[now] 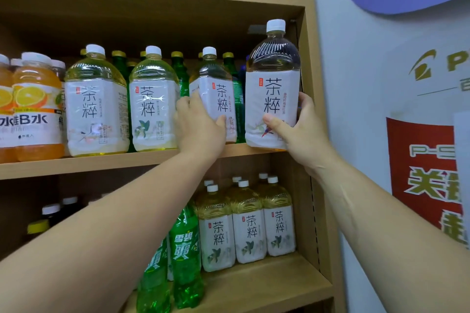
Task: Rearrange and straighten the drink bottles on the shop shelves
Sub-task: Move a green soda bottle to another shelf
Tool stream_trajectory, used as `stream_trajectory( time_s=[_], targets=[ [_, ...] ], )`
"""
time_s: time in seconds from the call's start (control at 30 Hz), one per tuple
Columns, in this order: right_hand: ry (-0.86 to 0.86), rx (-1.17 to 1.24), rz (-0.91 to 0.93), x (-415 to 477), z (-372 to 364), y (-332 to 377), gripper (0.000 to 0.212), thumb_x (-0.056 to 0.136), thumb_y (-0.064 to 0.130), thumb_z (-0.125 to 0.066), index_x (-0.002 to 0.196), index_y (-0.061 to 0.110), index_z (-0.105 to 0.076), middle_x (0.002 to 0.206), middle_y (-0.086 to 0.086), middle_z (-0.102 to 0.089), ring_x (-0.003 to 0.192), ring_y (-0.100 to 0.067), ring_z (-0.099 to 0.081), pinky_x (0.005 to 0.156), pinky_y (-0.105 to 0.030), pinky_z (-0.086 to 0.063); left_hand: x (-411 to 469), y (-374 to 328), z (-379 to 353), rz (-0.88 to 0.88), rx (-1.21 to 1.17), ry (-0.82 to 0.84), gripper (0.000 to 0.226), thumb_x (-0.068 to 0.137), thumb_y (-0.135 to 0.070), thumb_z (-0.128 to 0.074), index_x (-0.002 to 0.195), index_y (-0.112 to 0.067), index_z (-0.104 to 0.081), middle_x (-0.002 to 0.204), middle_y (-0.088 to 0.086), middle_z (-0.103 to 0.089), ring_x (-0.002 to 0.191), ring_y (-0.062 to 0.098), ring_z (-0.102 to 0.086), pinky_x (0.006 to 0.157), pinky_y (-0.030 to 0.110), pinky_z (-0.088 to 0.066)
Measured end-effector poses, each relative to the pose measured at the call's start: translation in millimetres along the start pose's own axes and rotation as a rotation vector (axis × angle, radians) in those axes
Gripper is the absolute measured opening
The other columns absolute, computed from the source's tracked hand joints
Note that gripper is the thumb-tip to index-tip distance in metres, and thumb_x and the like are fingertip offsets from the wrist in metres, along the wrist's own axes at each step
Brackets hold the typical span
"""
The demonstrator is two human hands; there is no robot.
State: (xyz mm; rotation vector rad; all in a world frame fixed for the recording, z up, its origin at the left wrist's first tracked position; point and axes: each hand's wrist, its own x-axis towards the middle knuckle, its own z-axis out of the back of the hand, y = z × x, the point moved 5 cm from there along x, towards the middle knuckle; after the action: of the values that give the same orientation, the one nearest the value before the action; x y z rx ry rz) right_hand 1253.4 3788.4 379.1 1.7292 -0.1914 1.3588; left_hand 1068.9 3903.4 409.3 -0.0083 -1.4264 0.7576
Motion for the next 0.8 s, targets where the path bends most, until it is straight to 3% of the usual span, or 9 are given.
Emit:
stream_trajectory(
  time_s=[0.13, 0.27, 0.37, 0.47, 0.6, 0.7, 0.8],
  targets=[
    [-0.088, 0.077, -0.007, -17, 17, -5, 0.067, 0.091, 0.026, -0.078, 0.146, 0.019, -0.042, 0.129, 0.010, -0.066, 0.109, -0.002, -0.068, 0.083, -0.017, -0.057, -4, 2, -4, 0.048, -0.053, 0.046, 0.081, 0.090, -0.038, -0.074, 0.156, -0.024, -0.029, 0.142, 0.010, -0.043, 0.129, 0.031, -0.047, 0.109, 0.048, -0.043],
    [-0.104, 0.125, -0.092, -37, 33, -16, 0.060, 0.091, 0.030, -0.077, 0.142, 0.021, -0.048, 0.126, 0.010, -0.069, 0.109, -0.006, -0.070, 0.089, -0.028, -0.060, 2, 2, -5, 0.119, -0.158, 0.106, 0.073, 0.093, -0.031, -0.070, 0.151, -0.031, -0.025, 0.137, 0.011, -0.055, 0.120, 0.036, -0.059, 0.101, 0.054, -0.051],
    [-0.065, 0.153, -0.174, -54, 41, -25, 0.065, 0.088, 0.032, -0.078, 0.144, 0.023, -0.046, 0.128, 0.007, -0.069, 0.110, -0.010, -0.071, 0.085, -0.031, -0.062, 7, 3, -4, 0.222, -0.195, 0.151, 0.089, 0.092, -0.032, -0.073, 0.157, -0.031, -0.012, 0.142, 0.013, -0.053, 0.123, 0.036, -0.059, 0.101, 0.055, -0.052],
    [-0.074, 0.203, -0.226, -72, 43, -31, 0.073, 0.083, 0.030, -0.081, 0.144, 0.021, -0.044, 0.126, 0.005, -0.070, 0.104, -0.009, -0.074, 0.078, -0.028, -0.062, 6, 1, -3, 0.268, -0.227, 0.143, 0.083, 0.089, -0.033, -0.077, 0.153, -0.020, -0.026, 0.140, 0.015, -0.051, 0.121, 0.038, -0.058, 0.098, 0.055, -0.054],
    [-0.063, 0.227, -0.282, -99, 42, -34, 0.074, 0.081, 0.032, -0.081, 0.144, 0.021, -0.044, 0.123, 0.005, -0.070, 0.102, -0.009, -0.074, 0.076, -0.027, -0.062, -3, -9, 5, 0.228, -0.372, 0.129, 0.063, 0.086, -0.030, -0.079, 0.138, -0.020, -0.045, 0.134, 0.008, -0.058, 0.115, 0.030, -0.063, 0.092, 0.050, -0.059],
    [-0.071, 0.249, -0.317, -126, 44, -38, 0.082, 0.071, 0.040, -0.082, 0.143, 0.021, -0.047, 0.121, 0.006, -0.072, 0.102, -0.007, -0.074, 0.072, -0.023, -0.061, -22, -24, 18, 0.164, -0.558, 0.130, 0.059, 0.086, -0.024, -0.081, 0.136, -0.020, -0.049, 0.133, 0.001, -0.062, 0.117, 0.020, -0.064, 0.090, 0.044, -0.061],
    [-0.076, 0.279, -0.370, -160, 48, -49, 0.085, 0.068, 0.042, -0.083, 0.143, 0.019, -0.048, 0.124, 0.003, -0.073, 0.107, -0.013, -0.074, 0.077, -0.028, -0.062, -56, -41, 41, 0.021, -0.648, 0.153, 0.058, 0.088, -0.021, -0.079, 0.138, -0.023, -0.050, 0.131, -0.006, -0.064, 0.119, 0.010, -0.063, 0.087, 0.031, -0.062]
  ],
)
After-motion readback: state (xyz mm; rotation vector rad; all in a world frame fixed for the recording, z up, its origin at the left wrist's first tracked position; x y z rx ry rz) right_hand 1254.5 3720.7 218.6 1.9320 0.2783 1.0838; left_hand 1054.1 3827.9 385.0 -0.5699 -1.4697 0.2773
